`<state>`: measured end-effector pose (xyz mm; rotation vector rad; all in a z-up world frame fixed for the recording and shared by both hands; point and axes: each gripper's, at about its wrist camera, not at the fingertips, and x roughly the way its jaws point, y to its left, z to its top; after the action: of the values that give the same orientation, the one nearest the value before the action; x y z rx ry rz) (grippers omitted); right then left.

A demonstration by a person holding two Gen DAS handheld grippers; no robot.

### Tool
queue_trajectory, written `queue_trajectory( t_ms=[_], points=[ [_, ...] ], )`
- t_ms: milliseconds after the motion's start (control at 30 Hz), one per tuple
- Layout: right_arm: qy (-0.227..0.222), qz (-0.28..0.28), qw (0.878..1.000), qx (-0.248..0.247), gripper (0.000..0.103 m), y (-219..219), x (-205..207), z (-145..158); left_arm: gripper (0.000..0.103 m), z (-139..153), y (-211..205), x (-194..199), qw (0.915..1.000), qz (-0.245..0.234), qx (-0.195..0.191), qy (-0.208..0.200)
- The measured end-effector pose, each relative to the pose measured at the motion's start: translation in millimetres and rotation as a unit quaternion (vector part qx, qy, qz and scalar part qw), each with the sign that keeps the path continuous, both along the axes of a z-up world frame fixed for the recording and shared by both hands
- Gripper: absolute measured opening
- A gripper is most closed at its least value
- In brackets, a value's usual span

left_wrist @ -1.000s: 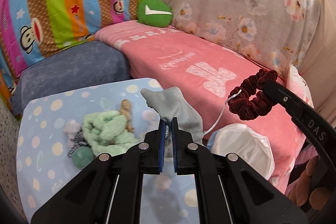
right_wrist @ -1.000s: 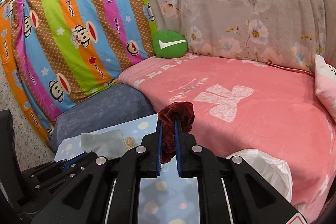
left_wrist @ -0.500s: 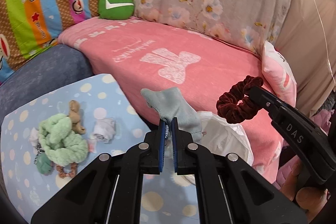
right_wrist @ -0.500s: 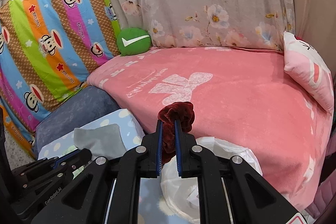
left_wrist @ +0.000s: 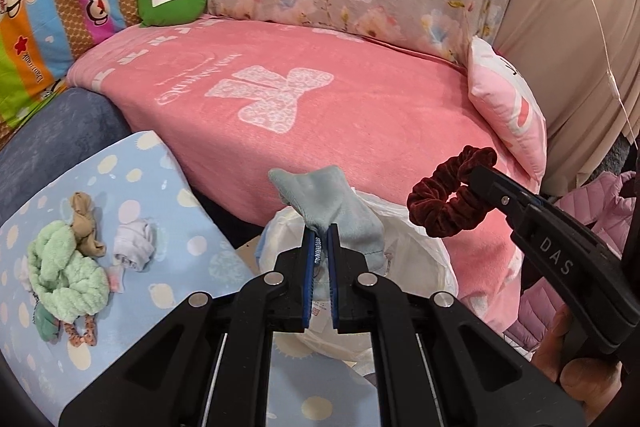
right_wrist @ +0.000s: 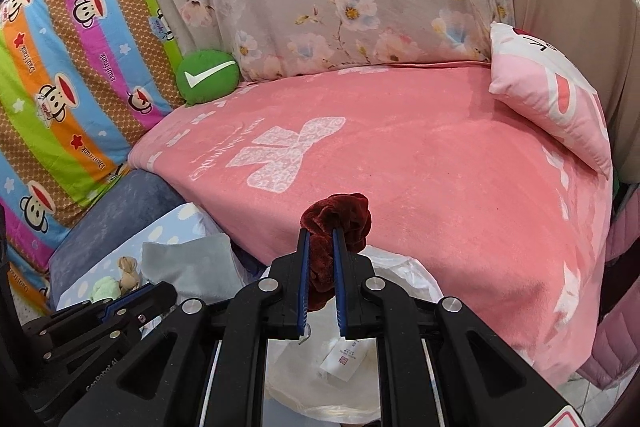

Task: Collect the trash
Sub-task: 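Open both tools to drop the pouch and scrunchie into the bin, then grasp the teal ball with the left tool while the right tool grasps the brown scrunchie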

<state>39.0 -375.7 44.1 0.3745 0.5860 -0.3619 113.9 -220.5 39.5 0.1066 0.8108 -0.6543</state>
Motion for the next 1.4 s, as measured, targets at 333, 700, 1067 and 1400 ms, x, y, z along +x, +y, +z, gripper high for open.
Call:
queue_trajectory(
  t_ms=[333,700,1067,1400],
  points=[
    [0.012,-0.016,1.000,-0.004,0.027,-7,2,-7,0.047,-5,-15,3,1.0000,-0.004,0.000,0.005],
    [0.008,-0.006,1.000,-0.017,0.052,7,8,-5,0.061,-7,4,12,0.9993,0.036,0.010,-0.009],
    [0.010,0.009,1.000,-0.021,0.055,27,13,-1,0.061,-4,28,14,0.9984,0.055,0.005,-0.008],
    [0.011,0.038,0.999,-0.032,0.055,60,21,5,0.061,1,60,16,0.9968,0.079,-0.004,-0.008]
  ],
)
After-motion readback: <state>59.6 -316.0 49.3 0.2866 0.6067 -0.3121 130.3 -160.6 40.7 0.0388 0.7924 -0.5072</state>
